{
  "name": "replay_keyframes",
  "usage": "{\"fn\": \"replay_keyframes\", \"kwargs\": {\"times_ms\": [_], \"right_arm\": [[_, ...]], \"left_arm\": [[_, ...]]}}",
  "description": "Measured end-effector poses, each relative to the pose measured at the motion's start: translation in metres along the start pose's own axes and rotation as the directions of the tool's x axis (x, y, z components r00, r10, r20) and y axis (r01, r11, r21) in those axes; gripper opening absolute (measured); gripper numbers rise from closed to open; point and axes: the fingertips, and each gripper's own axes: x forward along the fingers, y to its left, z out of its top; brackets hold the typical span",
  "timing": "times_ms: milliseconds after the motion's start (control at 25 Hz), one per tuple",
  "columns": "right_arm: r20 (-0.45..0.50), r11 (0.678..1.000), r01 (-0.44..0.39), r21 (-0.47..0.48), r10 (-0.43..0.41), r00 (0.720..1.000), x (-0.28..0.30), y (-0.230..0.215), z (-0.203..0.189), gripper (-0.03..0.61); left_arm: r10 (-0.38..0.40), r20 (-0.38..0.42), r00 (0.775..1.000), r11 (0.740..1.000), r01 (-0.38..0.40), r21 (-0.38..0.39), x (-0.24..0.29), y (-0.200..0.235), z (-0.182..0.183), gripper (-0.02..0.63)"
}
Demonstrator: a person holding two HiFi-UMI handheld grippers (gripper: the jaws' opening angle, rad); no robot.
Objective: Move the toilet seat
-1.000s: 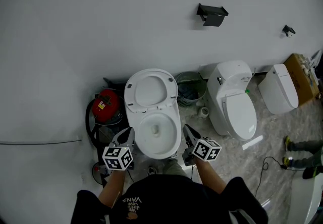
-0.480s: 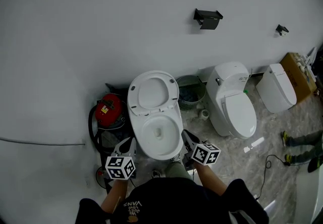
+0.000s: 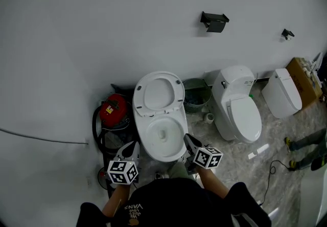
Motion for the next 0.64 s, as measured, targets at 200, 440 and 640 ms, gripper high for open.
{"fn": "replay_keyframes", "kwargs": {"times_ms": [200, 440, 640], "right_arm": [[-0.016, 1.000, -0.001, -0.008, 0.001, 1.000, 0.0027, 0.0011, -0.0018, -0.002], [-0.021, 1.000, -0.008, -0.019, 0.007, 1.000, 0.0059, 0.0030, -0.0021, -0.002], [-0.029, 1.000, -0.015, -0.019, 0.015, 0.999, 0.0093, 0.0047, -0.0025, -0.002]], "left_arm": [[0.006, 0.003, 1.000, 1.000, -0.006, -0.022, -0.0041, 0.0031, -0.0006, 0.003], [0.011, -0.009, 1.000, 1.000, -0.011, -0.002, -0.0054, 0.0066, -0.0024, 0.003], [0.015, -0.015, 1.000, 1.000, -0.015, 0.000, -0.0018, 0.0105, -0.0005, 0.003]]}}
